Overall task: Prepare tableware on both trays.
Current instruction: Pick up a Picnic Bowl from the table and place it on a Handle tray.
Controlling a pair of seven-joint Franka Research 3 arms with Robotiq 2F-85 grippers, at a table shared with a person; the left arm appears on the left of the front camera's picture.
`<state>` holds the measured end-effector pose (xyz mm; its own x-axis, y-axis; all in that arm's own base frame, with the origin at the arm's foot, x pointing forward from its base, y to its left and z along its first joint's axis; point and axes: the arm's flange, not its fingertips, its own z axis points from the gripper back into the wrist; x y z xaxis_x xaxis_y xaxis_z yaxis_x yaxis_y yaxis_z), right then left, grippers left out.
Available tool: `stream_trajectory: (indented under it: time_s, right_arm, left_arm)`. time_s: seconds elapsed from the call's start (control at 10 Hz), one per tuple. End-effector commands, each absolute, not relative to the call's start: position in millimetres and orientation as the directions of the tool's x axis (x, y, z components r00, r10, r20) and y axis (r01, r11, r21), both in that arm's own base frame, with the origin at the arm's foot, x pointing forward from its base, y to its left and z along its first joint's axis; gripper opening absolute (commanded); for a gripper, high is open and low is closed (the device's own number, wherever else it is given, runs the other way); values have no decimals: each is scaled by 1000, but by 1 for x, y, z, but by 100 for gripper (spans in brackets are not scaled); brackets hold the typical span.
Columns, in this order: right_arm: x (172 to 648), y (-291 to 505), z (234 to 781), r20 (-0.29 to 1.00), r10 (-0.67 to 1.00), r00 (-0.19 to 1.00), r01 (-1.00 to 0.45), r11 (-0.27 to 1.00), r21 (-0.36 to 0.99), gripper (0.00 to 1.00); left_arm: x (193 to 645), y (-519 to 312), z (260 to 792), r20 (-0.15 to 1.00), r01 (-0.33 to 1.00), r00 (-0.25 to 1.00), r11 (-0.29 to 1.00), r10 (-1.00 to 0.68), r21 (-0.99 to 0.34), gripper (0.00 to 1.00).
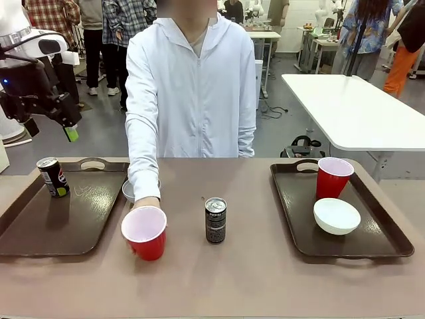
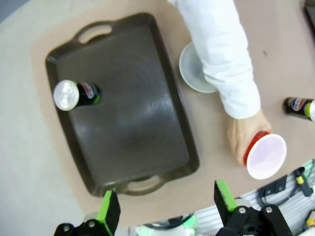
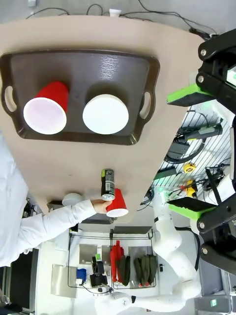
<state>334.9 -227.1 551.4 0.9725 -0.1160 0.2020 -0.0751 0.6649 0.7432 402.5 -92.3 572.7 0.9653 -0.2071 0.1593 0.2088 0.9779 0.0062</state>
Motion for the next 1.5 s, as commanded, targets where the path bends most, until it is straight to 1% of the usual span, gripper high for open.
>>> stream_trajectory:
  time_s: [0.0, 0.1, 0.2, 0.3, 0.4, 0.5, 0.6, 0.7, 0.8, 1.1, 1.2, 1.4]
  right_arm:
    - [344, -213, 551, 192, -102, 976, -77, 664, 744, 96]
    - [335, -227, 551, 202, -116, 973, -75, 665, 743, 96]
    - [339, -219, 547, 154, -12, 988, -109, 656, 746, 96]
    - [346, -229, 544, 109, 53, 993, -120, 595, 795, 96]
    - [347, -247, 543, 63, 114, 991, -111, 488, 866, 96]
    - [348, -268, 537, 57, 63, 996, -77, 393, 916, 96]
    - [351, -277, 530, 50, 1, 999, -47, 369, 928, 96]
    - [358, -285, 525, 45, -103, 994, -7, 347, 938, 96]
    - [337, -248, 526, 61, 51, 997, -77, 433, 898, 96]
    - [337, -248, 526, 61, 51, 997, -77, 433, 898, 96]
    - [337, -248, 526, 61, 51, 997, -77, 433, 898, 96]
    - [337, -248, 526, 61, 51, 997, -77, 433, 898, 96]
  left_arm:
    - [399, -89, 575, 154, 205, 967, 979, -205, 17, 100]
    - [399, -89, 575, 154, 205, 967, 979, -205, 17, 100]
    - [399, -89, 575, 154, 205, 967, 979, -205, 17, 100]
    - [402, -91, 573, 160, 207, 966, 978, -205, 2, 100]
    - [402, -91, 565, 157, 190, 970, 982, -186, -7, 100]
    - [406, -98, 558, 146, 194, 970, 981, -192, -1, 100]
    - [406, -106, 557, 159, 191, 968, 981, -192, 25, 100]
    - [402, -112, 560, 179, 189, 965, 981, -192, 34, 100]
    - [398, -116, 562, 180, 191, 964, 980, -196, 47, 100]
    - [388, -124, 558, 182, 210, 959, 976, -217, 59, 100]
    - [396, -128, 553, 188, 198, 961, 979, -204, 52, 100]
    - [425, -136, 519, 191, 147, 970, 989, -149, 29, 100]
